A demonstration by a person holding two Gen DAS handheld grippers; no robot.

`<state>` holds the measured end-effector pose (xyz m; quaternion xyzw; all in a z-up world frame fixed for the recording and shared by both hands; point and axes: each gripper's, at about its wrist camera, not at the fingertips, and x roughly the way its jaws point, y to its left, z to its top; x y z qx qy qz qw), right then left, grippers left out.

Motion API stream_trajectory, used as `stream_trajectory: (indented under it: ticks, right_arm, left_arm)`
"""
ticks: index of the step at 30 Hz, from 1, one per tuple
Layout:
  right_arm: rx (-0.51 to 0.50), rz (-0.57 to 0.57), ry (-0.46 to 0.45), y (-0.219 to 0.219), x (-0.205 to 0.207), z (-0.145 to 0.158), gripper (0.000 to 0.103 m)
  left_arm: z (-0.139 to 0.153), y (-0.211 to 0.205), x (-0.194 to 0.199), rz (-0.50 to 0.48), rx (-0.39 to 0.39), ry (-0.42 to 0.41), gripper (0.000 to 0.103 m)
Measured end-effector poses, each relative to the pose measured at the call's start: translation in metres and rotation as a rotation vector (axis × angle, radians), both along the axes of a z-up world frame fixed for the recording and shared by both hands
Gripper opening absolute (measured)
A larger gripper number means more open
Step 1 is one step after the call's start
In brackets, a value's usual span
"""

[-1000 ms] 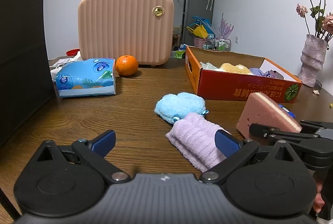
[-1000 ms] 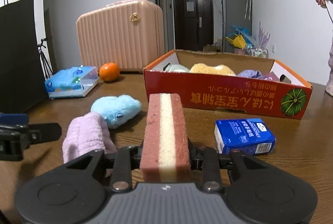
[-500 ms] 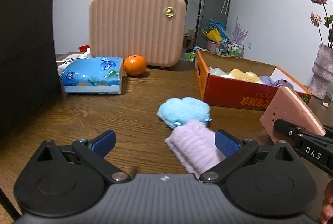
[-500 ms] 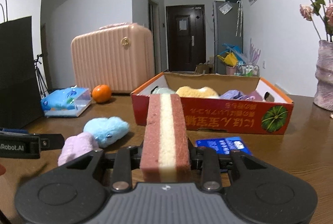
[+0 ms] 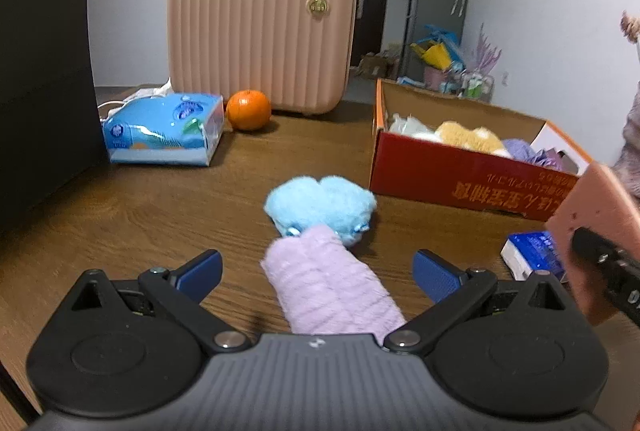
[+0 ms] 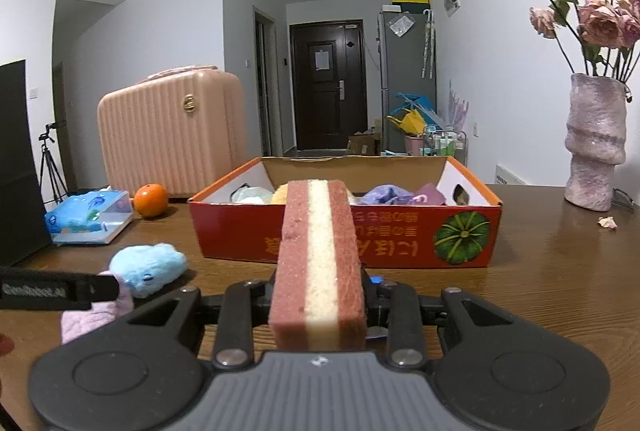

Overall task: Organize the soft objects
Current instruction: 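Lift and carry the sponge block and lavender sock over the box with both tools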

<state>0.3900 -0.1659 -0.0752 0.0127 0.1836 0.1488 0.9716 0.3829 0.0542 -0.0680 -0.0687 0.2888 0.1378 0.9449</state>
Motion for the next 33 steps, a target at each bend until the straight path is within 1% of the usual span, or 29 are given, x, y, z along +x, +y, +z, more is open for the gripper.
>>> stream_trajectory:
  ticks: [4,7,10,14,15,16,17,19,20,22,23,25,26,28,33]
  right_arm:
    - [0.0,-0.015,-0.005,-0.009,0.002,0.0,0.03]
    - [-0.002,-0.023,-0.005,-0.013,0.003,-0.001,0.03]
    - [-0.007,-0.026,-0.007,-0.015,0.004,-0.002,0.03]
    - [-0.012,-0.033,-0.007,-0.02,0.005,-0.003,0.03]
    - [-0.011,-0.036,-0.007,-0.021,0.005,-0.003,0.03]
    - [-0.011,-0.039,-0.007,-0.023,0.006,-0.003,0.03]
    - [-0.011,-0.041,-0.007,-0.024,0.006,-0.003,0.03]
    - [-0.012,-0.044,-0.006,-0.025,0.006,-0.003,0.03]
    - [-0.013,-0.045,-0.006,-0.025,0.006,-0.003,0.03]
    - [-0.014,-0.045,-0.005,-0.026,0.006,-0.004,0.03]
    - [-0.013,-0.045,-0.005,-0.026,0.006,-0.004,0.03]
    - [-0.014,-0.044,-0.006,-0.026,0.006,-0.004,0.03]
    - [-0.015,-0.043,-0.006,-0.026,0.006,-0.004,0.03]
    - [-0.016,-0.04,-0.006,-0.026,0.006,-0.005,0.03]
    - [-0.016,-0.04,-0.007,-0.026,0.006,-0.005,0.03]
  left_arm:
    - [-0.007,-0.013,0.01,0.047,0.047,0.032,0.103]
    - [-0.013,-0.017,0.014,0.059,0.041,0.058,0.103]
    - [-0.018,-0.019,0.016,0.051,0.048,0.076,0.103]
    - [-0.023,-0.017,0.018,0.029,0.028,0.09,0.103]
    - [-0.023,-0.017,0.019,0.023,0.028,0.093,0.1]
    - [-0.024,-0.017,0.019,0.015,0.024,0.095,0.095]
    - [-0.025,-0.017,0.02,0.008,0.017,0.098,0.093]
    - [-0.026,-0.016,0.02,-0.003,0.008,0.105,0.085]
    - [-0.026,-0.015,0.021,-0.006,0.004,0.111,0.083]
    - [-0.028,-0.014,0.022,-0.004,-0.006,0.122,0.076]
    - [-0.029,-0.013,0.022,-0.002,-0.008,0.126,0.075]
    - [-0.029,-0.013,0.021,0.001,0.0,0.124,0.066]
    - [-0.028,-0.013,0.021,-0.004,0.002,0.122,0.064]
    - [-0.028,-0.013,0.019,-0.013,-0.005,0.117,0.056]
    - [-0.026,-0.013,0.014,-0.048,-0.023,0.11,0.049]
